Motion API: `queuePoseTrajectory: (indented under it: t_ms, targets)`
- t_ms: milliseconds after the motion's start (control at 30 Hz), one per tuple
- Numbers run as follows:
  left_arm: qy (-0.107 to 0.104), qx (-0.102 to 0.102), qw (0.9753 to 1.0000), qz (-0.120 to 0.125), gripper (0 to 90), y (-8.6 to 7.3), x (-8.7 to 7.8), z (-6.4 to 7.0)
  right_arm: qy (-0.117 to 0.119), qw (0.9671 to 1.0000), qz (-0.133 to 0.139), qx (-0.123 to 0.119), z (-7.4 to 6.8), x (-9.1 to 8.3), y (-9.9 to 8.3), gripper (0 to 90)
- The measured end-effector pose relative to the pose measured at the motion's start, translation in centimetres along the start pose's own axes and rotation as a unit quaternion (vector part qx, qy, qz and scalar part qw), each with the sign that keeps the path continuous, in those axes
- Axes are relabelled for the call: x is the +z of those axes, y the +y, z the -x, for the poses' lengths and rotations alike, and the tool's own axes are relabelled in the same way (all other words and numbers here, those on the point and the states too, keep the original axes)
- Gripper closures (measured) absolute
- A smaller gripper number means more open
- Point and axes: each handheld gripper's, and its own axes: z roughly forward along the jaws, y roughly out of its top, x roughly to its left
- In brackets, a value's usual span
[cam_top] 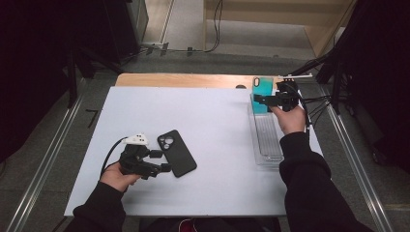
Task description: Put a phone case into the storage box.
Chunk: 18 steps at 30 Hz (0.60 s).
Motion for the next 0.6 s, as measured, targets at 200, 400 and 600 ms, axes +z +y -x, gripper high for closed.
queuePoseTrajectory:
  t_ms: [200, 400, 600]
  targets:
    - [0.001, -0.001, 1.0, -0.002, 27.2, 0.3, 0.1, -0.2, 0.037, 0.9992, 0.004, -0.015, -1.0, -1.5, -0.6, 4.7]
    - [-0.003, -0.006, 0.9999, -0.007, 27.1, 0.4, 0.2, -0.3, 0.067, 0.997, 0.017, -0.034, -1.8, -3.0, -1.3, 12.0]
    - [-0.005, -0.007, 0.9999, -0.007, 27.2, 0.6, 0.4, -0.4, 0.108, 0.9925, 0.012, -0.057, -2.6, -3.8, -2.2, 12.0]
